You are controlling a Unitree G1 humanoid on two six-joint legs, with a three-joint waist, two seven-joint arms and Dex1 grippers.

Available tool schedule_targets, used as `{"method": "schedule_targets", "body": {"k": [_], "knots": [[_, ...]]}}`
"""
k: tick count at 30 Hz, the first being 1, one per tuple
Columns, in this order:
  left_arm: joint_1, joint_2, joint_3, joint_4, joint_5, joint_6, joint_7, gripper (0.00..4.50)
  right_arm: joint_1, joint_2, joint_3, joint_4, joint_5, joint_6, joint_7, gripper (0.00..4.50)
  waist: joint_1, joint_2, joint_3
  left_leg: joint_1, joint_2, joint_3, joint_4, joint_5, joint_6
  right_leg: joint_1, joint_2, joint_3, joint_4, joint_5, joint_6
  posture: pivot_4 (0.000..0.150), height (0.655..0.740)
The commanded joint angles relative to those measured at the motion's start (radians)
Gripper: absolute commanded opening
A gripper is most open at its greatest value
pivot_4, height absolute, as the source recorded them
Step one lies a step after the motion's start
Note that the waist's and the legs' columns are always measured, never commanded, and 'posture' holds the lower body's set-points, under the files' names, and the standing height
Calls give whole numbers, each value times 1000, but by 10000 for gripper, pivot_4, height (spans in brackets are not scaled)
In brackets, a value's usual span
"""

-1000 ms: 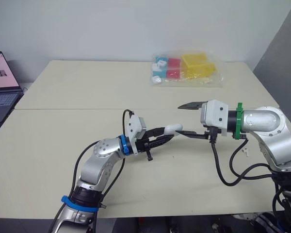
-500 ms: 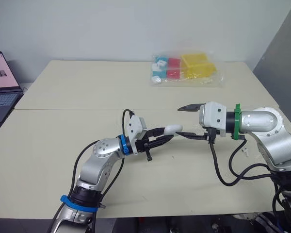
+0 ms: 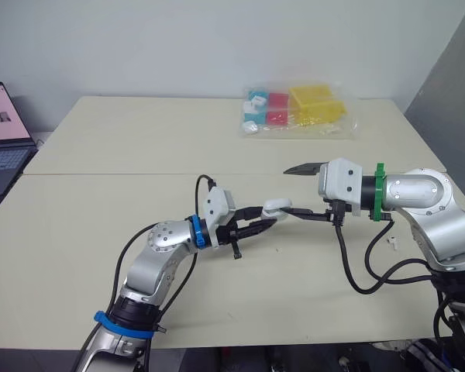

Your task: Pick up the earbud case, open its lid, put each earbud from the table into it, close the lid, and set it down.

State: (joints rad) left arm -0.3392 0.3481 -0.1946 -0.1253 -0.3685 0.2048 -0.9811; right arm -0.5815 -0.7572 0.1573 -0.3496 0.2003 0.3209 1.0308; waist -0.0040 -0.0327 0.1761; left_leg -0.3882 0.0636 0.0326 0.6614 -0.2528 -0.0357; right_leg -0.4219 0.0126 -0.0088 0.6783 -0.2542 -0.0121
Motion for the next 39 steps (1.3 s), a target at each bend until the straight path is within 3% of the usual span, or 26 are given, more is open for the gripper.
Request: {"method": "schedule_targets", "body": {"k": [1,9,15,20,26,32,39], "knots": [[-12,0,-3,-29,-2,-27,-11,7837,-27,-15,-41,-20,13,-1,-1,36292,0,0,0,0,0,0,0,0,0,0,0,0,0,0,0,1500,7400],[-11,-4,3,-22,8,-33,1,7836,-15,-41,-71,-52,76,58,23,36292,0,0,0,0,0,0,0,0,0,0,0,0,0,0,0,1500,7400],[-4,-5,34,-18,23,-59,51,7836,67,-183,-280,-71,189,213,27,36292,5,0,0,-2,0,-1,0,0,0,0,0,-1,-2,0,0,1500,7400],[34,9,40,-67,7,-52,54,7836,208,-217,-446,-146,241,390,-72,36292,3,0,0,-3,0,0,-1,0,0,0,-1,-1,-4,0,0,1500,7400],[80,45,7,-127,-12,-59,-19,7836,391,-220,-599,-237,261,755,-235,36292,2,0,0,-3,0,-1,-1,0,0,-1,-1,-1,-3,0,0,1500,7400],[65,27,-10,-115,-1,-77,-38,7836,415,-152,-579,-210,254,877,-373,36292,1,0,0,-2,0,0,-1,0,0,-1,-1,0,-3,1,1,1500,7400],[53,7,-11,-105,10,-77,-22,7836,480,-91,-546,-51,233,796,-401,36292,1,0,0,-5,-1,-1,-1,0,0,-2,0,0,-5,1,1,1500,7400]]}}
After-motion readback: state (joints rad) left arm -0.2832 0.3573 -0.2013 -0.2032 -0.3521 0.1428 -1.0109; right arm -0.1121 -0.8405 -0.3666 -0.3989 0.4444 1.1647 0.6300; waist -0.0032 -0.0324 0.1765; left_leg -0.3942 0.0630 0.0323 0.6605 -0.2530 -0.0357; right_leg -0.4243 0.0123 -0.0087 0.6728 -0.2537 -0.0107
